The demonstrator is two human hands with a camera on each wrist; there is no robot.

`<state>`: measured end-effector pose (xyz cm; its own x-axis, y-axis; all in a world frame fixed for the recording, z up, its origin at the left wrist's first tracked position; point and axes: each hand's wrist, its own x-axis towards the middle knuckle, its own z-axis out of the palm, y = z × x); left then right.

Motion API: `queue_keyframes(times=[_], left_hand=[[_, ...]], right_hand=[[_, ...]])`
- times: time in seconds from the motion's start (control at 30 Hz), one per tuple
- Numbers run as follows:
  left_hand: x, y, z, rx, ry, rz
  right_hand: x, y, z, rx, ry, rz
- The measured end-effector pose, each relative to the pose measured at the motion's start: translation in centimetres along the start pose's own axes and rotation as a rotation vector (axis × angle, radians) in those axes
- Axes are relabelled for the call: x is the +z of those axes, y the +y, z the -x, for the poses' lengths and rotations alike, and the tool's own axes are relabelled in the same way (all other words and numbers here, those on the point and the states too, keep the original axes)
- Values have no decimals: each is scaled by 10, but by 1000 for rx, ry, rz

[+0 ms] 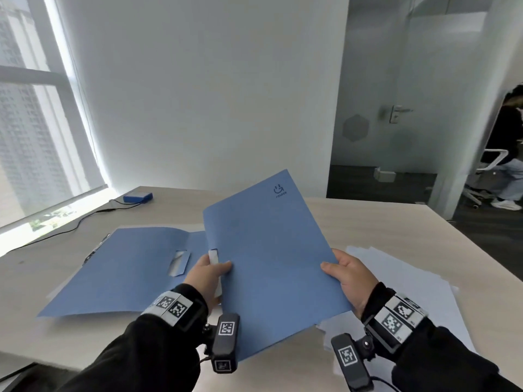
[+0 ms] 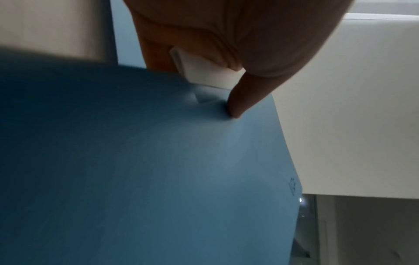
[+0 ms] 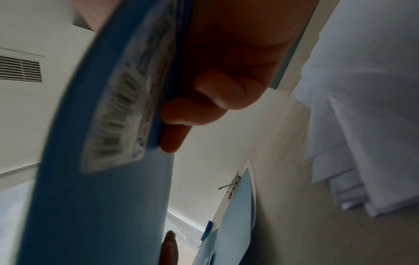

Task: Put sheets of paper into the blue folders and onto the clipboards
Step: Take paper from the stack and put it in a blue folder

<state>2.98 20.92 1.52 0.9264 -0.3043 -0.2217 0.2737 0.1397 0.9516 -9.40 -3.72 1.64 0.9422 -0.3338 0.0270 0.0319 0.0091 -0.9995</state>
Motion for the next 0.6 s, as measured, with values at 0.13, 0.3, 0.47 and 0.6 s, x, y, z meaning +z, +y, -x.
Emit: queue_keyframes(times=[0.13, 0.3, 0.47, 0.6], left_hand=[[24, -12, -11, 19, -18, 106], [41, -17, -29, 47, -27, 62], [52, -17, -49, 61, -40, 173], [65, -23, -54, -63, -171, 253]], right_hand=[[-14, 9, 0, 27, 32, -37], [-33, 12, 1, 96, 30, 32], [-58, 15, -7, 162, 36, 138], [-75, 24, -25, 145, 194, -100]])
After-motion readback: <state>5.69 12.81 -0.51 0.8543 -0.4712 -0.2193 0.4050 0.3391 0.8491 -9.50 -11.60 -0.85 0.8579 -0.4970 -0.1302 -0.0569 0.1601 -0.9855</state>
